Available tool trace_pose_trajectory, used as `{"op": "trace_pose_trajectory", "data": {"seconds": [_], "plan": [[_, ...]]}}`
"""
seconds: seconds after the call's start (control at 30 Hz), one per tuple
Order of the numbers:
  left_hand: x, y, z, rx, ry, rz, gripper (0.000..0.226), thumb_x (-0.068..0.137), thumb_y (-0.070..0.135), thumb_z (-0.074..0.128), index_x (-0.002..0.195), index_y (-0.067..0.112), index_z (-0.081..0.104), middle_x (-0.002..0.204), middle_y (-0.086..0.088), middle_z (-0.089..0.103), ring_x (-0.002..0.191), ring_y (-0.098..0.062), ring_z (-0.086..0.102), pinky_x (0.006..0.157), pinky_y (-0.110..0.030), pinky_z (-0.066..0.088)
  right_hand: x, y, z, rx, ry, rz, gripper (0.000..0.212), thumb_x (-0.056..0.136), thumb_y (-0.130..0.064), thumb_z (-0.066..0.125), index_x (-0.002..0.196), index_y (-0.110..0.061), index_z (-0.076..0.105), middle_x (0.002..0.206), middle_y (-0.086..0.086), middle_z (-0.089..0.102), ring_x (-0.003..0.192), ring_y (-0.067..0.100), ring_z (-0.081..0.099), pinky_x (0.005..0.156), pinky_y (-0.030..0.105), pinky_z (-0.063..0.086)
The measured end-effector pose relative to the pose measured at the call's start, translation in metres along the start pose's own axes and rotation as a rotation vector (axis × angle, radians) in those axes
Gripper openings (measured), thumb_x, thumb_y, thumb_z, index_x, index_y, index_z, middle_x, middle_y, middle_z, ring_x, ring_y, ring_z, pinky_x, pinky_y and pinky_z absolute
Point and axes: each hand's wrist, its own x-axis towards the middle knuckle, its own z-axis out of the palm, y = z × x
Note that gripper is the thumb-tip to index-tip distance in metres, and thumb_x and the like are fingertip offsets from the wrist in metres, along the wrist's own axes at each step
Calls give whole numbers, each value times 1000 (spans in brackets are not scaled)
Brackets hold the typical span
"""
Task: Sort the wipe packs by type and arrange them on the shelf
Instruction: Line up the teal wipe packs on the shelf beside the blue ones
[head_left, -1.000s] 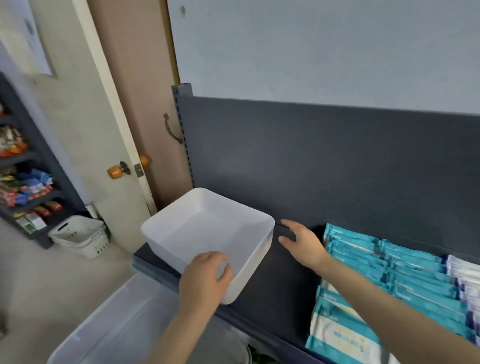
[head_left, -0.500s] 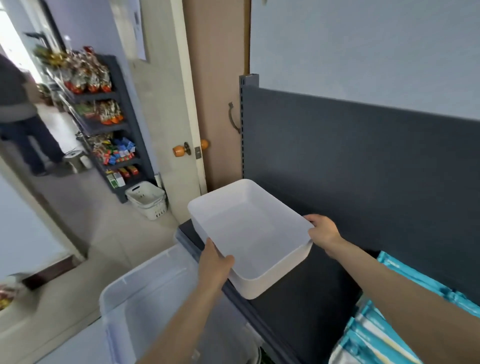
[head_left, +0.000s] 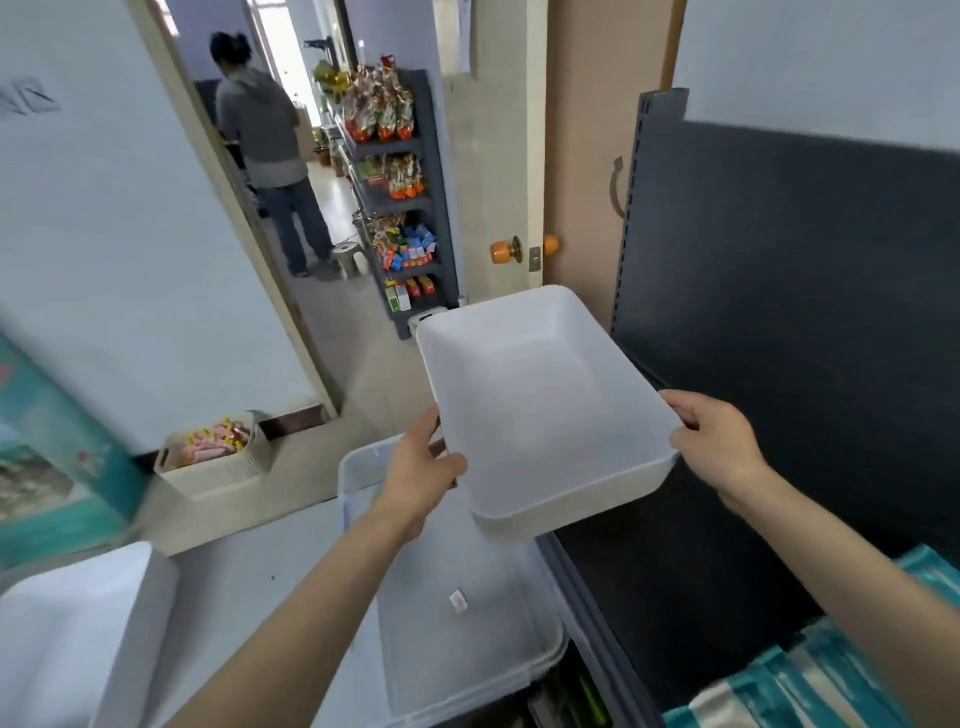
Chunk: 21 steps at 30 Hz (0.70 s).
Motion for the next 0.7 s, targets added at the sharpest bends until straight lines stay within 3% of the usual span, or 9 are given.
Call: {"op": "trace_pose_trajectory", "data": {"seconds": [0.2,0.33,0.43,0.5,0.63,0.7], "plan": [[-44,-22,-72,-62,152,-40,65,72,-17,47,121,23,60,111,1,70,96,-22,68,67,-33,57,-17,-25,67,30,-171,-142,50,84,9,46,113,-26,66,99,-11,67,95,13,62,82,38,55],[-73,-37,-122,-80,245,-63,66,72,-21,46,119,23,61,105,2,71,93,-21,67,73,-38,59,-33,-42,120,63,-262,-189,54,82,14,44,112,-25,67,100,-10,67,96,15,61,86,34,52],[-91,-51,-161,-68,305,-66,68,69,-22,48,118,23,63,105,0,71,95,-27,66,78,-47,57,-46,-50,160,50,-328,-206,56,82,13,46,102,-34,68,94,-9,70,95,21,64,88,41,53],[-101,-59,-186,-64,326,-72,69,68,-22,48,118,23,63,103,-1,71,94,-26,67,79,-48,56,-56,-58,186,23,-354,-223,54,80,13,46,103,-30,70,97,0,72,94,27,64,87,46,53],[-119,-78,-238,-74,333,-99,65,62,-14,53,113,24,65,99,-1,73,89,-22,68,72,-37,55,-83,-77,239,-25,-380,-257,56,74,16,46,112,-19,69,101,-2,71,95,21,64,86,36,52],[-123,-89,-267,-60,321,-107,67,52,-5,54,108,29,66,97,2,74,89,-21,68,71,-36,55,-97,-83,266,-18,-394,-237,57,72,15,49,109,-23,69,98,-4,71,93,20,65,84,36,53]]}}
